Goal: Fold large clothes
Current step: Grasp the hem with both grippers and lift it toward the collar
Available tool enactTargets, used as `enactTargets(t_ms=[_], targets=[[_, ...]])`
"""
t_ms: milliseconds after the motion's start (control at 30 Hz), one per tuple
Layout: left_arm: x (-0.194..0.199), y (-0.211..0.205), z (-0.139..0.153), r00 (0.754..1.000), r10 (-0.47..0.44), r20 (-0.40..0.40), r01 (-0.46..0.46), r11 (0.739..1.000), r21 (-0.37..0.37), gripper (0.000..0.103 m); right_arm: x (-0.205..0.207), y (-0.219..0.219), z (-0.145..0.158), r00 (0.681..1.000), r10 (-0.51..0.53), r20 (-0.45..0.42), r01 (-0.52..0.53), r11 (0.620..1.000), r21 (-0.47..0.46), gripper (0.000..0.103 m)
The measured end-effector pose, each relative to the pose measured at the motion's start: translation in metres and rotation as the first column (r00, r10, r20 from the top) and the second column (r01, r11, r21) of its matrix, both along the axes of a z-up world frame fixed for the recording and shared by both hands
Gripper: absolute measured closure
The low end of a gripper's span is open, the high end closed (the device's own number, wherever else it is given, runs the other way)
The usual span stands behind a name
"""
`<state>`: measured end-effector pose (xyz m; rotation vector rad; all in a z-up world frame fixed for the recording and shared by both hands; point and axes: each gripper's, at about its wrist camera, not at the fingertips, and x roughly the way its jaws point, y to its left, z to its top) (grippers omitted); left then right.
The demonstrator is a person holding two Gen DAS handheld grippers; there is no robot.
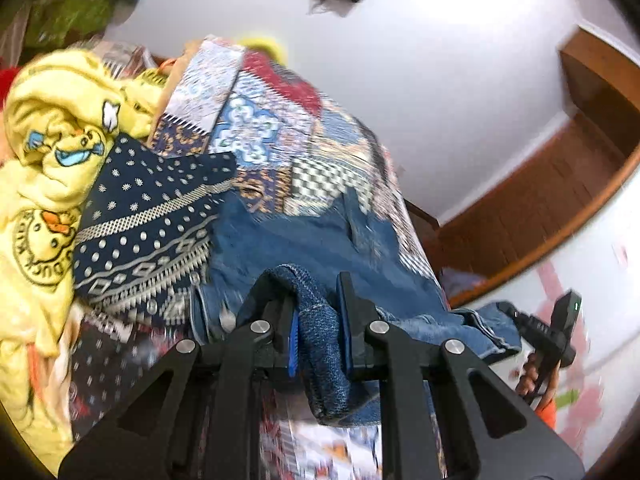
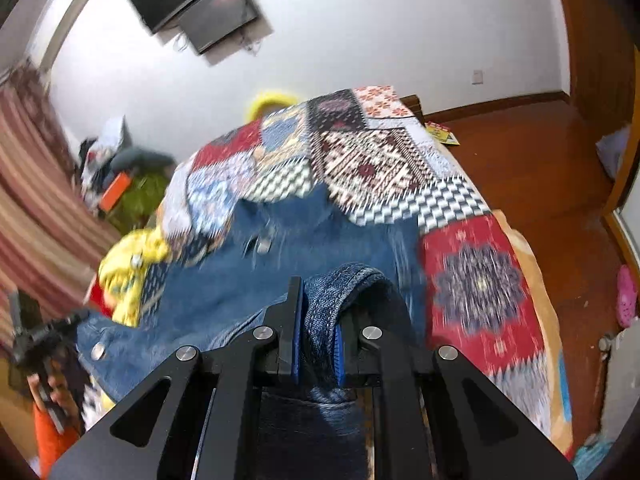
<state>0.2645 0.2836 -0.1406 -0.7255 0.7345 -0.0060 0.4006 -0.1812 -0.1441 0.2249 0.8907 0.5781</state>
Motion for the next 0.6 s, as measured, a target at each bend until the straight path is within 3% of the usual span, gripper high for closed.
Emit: enactTargets(t_ms=[200, 333, 467, 600], targets=[[0.065, 0.015, -0.069, 0.985, 0.049, -0.167, -0.044, 0.999, 0.031, 0.087, 0.057, 0.027, -0.054, 0.993, -0.052, -0.101, 0.046, 0.997, -0.057, 0.092], [0.085, 0.009, -0.108, 0.967, 0.026, -0.255, 0.0, 0.995, 0.103, 0.084, 0.077, 0.032, -0.097, 0.981, -0.06, -0.182, 0.041, 0.993, -0.107, 0.091], [0.084, -0.006, -0.106, 0.97, -0.024, -0.244, 0.081, 0.97, 0.229, 0.084, 0.077, 0.028, -0.111, 0.985, -0.001, -0.175, -0.017, 0.995, -0.103, 0.09], [0.082, -0.023, -0.095, 0.951, -0.069, -0.302, 0.179, 0.918, 0.354, 0.083, 0.071, 0.021, -0.1, 0.98, 0.053, -0.194, -0.076, 0.99, -0.116, 0.075]])
